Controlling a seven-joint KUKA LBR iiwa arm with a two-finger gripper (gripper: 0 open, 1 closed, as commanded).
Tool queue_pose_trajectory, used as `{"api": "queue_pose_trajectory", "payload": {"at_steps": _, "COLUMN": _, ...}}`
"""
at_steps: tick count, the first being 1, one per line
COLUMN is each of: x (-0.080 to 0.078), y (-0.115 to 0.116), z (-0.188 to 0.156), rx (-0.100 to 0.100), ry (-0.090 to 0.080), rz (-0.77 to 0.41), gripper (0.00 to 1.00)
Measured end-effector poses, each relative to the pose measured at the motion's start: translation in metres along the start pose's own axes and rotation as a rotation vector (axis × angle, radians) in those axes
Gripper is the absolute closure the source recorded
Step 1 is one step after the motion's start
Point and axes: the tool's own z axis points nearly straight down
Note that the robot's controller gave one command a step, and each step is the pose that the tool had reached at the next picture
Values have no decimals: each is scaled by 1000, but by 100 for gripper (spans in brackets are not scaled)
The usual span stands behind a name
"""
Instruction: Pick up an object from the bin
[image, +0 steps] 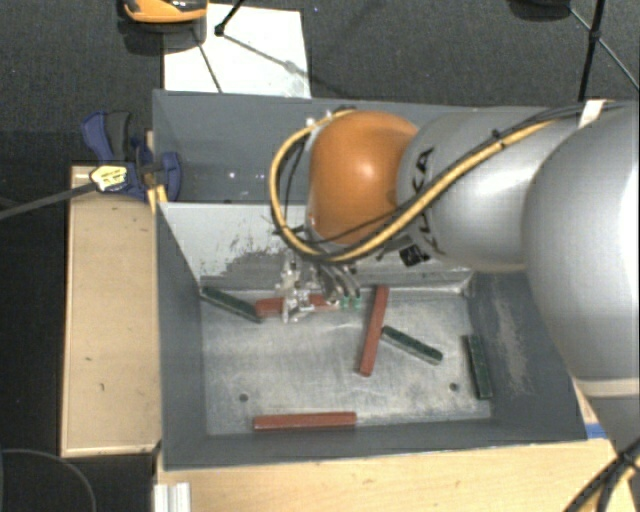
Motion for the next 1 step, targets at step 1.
{"api": "queue_pose_trajectory", "payload": {"at_steps": 1, "x": 0, "y": 0, "z": -11, "rx": 0, "ry": 0, "rz": 1, "gripper": 100}}
